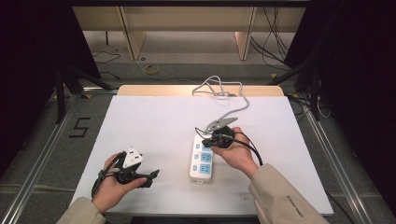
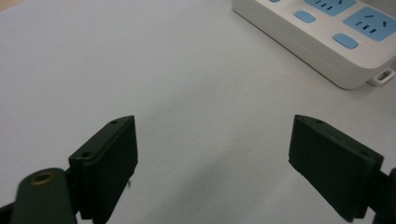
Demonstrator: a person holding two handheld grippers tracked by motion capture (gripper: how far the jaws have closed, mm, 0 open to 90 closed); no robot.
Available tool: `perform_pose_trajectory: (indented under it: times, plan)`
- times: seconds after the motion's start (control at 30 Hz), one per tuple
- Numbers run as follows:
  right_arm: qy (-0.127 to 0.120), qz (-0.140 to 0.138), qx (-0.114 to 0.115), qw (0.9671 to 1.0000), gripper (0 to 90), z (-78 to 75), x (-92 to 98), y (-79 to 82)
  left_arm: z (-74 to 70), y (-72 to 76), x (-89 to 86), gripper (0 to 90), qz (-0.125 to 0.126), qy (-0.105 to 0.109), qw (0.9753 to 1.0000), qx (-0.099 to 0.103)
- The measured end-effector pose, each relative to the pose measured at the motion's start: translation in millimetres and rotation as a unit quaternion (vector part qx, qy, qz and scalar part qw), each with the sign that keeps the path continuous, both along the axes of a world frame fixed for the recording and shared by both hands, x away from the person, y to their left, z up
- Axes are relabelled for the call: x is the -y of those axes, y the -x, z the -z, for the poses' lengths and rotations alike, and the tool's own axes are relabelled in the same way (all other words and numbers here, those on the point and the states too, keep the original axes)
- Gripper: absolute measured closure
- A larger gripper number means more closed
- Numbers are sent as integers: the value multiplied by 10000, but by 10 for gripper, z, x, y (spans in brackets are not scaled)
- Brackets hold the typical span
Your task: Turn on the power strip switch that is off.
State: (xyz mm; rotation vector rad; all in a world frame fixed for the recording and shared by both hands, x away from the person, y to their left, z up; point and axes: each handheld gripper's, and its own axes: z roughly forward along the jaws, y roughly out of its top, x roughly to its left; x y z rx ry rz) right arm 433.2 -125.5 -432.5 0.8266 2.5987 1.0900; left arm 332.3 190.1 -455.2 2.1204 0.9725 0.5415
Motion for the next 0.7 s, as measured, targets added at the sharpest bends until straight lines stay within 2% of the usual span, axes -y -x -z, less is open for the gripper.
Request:
perform_pose_trajectory:
  times: [0.7]
  plan:
    - [127,-7,-42,9999,900,21,-121,-74,1,5,6,152,-11,18,10000,-8]
